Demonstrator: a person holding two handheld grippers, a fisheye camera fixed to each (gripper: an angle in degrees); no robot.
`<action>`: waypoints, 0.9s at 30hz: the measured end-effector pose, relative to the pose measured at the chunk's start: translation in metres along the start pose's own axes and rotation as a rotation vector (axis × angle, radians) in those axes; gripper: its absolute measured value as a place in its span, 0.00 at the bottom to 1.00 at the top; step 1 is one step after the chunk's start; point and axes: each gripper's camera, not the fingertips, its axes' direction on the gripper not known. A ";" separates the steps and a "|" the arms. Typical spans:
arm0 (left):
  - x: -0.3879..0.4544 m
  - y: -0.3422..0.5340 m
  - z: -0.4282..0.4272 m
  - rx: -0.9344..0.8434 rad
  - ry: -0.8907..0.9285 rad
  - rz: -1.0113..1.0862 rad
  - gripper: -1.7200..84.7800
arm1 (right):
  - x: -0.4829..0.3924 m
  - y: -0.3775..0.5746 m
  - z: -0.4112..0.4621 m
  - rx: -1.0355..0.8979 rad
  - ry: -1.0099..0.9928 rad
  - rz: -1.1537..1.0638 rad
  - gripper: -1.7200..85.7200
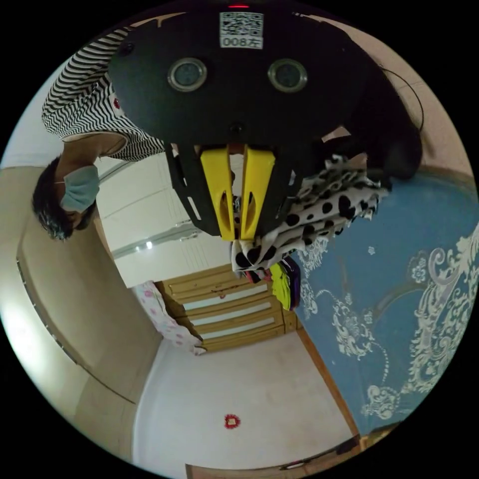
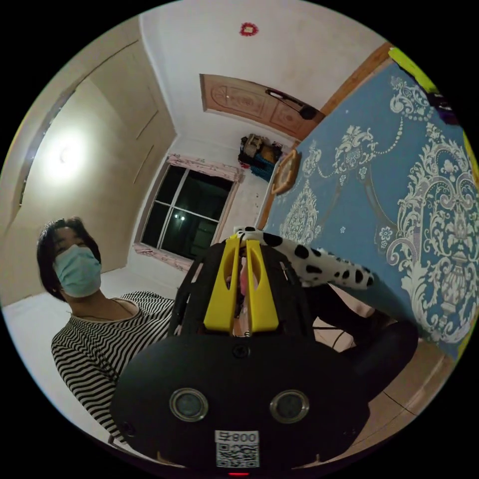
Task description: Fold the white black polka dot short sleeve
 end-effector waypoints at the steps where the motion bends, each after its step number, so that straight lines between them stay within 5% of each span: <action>1: -0.009 0.003 0.025 -0.021 0.003 0.002 0.05 | -0.004 0.010 -0.023 0.020 0.005 -0.009 0.04; 11: -0.076 -0.027 0.290 -0.186 0.085 0.120 0.04 | -0.023 0.036 -0.239 0.256 0.106 -0.052 0.04; 18: -0.088 -0.019 0.471 -0.288 0.122 0.336 0.05 | -0.099 0.047 -0.415 0.374 0.393 -0.227 0.04; 23: -0.193 0.048 0.603 -0.489 0.035 0.253 0.05 | -0.075 0.099 -0.507 0.428 0.564 -0.073 0.04; 27: -0.294 0.108 0.679 -0.725 -0.163 0.127 0.05 | 0.004 0.162 -0.569 0.473 0.595 0.254 0.04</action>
